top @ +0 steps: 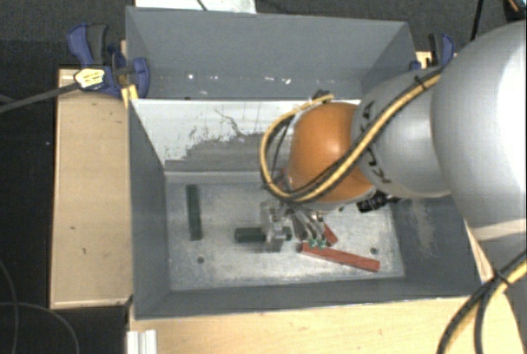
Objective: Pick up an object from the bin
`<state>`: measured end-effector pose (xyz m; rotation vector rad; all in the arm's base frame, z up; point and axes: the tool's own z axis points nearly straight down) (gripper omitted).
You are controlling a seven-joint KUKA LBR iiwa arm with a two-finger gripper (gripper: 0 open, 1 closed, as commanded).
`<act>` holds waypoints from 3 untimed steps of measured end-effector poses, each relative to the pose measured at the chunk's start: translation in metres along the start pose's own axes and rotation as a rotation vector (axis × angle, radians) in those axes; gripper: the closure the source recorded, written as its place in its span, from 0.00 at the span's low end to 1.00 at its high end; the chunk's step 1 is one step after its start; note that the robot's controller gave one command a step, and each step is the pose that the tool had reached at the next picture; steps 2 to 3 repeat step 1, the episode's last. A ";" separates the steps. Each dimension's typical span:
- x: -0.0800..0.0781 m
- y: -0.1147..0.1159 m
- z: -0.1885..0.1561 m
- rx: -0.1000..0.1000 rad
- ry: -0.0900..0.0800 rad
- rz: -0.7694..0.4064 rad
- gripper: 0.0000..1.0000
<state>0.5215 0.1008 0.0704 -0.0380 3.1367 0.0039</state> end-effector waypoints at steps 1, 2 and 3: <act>-0.015 -0.018 -0.203 0.001 -0.007 -0.017 1.00; -0.015 -0.018 -0.203 0.001 -0.007 -0.017 1.00; -0.015 -0.018 -0.203 0.001 -0.007 -0.017 1.00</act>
Offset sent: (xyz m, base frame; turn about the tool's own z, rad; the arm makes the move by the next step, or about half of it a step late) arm 0.0123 -0.0181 0.1970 -0.0212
